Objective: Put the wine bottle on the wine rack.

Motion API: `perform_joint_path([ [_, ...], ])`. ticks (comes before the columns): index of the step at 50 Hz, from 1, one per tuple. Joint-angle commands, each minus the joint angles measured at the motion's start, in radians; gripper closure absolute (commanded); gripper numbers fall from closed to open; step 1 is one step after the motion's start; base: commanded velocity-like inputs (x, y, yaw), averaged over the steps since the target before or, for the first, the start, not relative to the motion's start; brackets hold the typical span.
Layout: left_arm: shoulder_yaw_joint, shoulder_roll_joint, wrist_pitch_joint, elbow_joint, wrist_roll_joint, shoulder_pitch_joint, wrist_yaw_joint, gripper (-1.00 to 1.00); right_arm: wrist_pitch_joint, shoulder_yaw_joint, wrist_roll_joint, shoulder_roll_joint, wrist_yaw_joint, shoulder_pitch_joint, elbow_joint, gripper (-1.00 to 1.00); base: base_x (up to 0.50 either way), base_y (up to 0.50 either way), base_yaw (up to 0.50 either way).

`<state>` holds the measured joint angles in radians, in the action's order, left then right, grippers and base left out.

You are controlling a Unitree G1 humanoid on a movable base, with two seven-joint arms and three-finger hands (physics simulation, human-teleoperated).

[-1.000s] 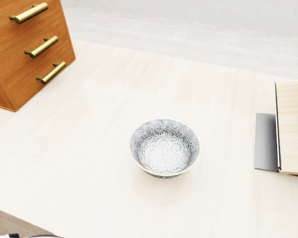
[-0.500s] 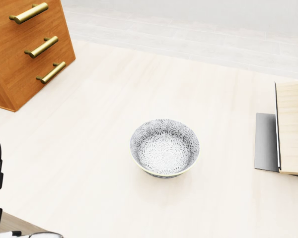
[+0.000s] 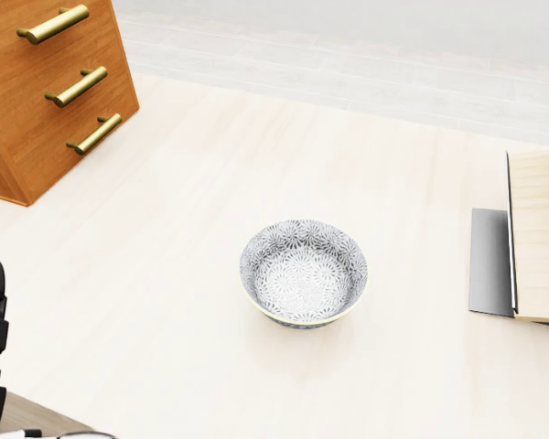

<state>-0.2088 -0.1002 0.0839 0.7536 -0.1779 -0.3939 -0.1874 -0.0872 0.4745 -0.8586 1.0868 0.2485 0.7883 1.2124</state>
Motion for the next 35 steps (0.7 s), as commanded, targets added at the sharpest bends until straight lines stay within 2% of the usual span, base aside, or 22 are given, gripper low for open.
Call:
perform_joint_path([
  [1, 0.012, -0.002, 0.003, 0.046, 0.003, -0.015, 0.011, -1.0, 0.0, -0.017, 0.004, 0.002, -0.014, -0.009, 0.009, -0.38, 0.0, 0.0, 0.0],
  [2, 0.005, 0.0, 0.003, 0.028, -0.001, -0.009, 0.006, -1.0, 0.0, -0.014, 0.002, 0.004, -0.015, -0.011, 0.011, -0.58, 0.0, 0.0, 0.0],
  [4, -0.002, 0.002, 0.001, 0.002, -0.003, -0.002, -0.001, -1.0, 0.0, -0.014, 0.002, 0.005, -0.017, -0.014, 0.011, -0.76, 0.0, 0.0, 0.0],
  [6, -0.006, 0.002, -0.014, -0.022, -0.004, 0.005, -0.005, -1.0, 0.0, -0.013, 0.001, 0.008, -0.021, -0.015, 0.012, -1.0, 0.0, 0.0, 0.0],
  [10, -0.008, 0.004, -0.033, -0.049, -0.003, 0.012, -0.01, -1.0, 0.0, -0.009, -0.004, 0.014, -0.031, -0.014, 0.012, -1.0, 0.0, 0.0, 0.0],
  [15, -0.005, 0.004, -0.034, -0.047, -0.002, 0.009, -0.009, -1.0, 0.0, -0.011, -0.005, 0.016, -0.039, -0.012, 0.015, -1.0, 0.0, 0.0, 0.0],
  [20, -0.009, 0.007, -0.051, -0.07, -0.004, 0.015, -0.013, -1.0, 0.0, -0.011, -0.007, 0.015, -0.057, -0.008, 0.02, -1.0, 0.0, 0.0, 0.0],
  [33, -0.007, 0.006, -0.042, -0.059, -0.009, 0.008, -0.009, -1.0, 0.0, 0.004, -0.014, -0.003, -0.132, -0.037, 0.045, -1.0, 0.0, 0.0, 0.0],
  [35, -0.003, 0.004, -0.032, -0.04, -0.008, 0.0, -0.007, -1.0, 0.0, 0.006, -0.018, -0.006, -0.138, -0.044, 0.045, -1.0, 0.0, 0.0, 0.0],
])
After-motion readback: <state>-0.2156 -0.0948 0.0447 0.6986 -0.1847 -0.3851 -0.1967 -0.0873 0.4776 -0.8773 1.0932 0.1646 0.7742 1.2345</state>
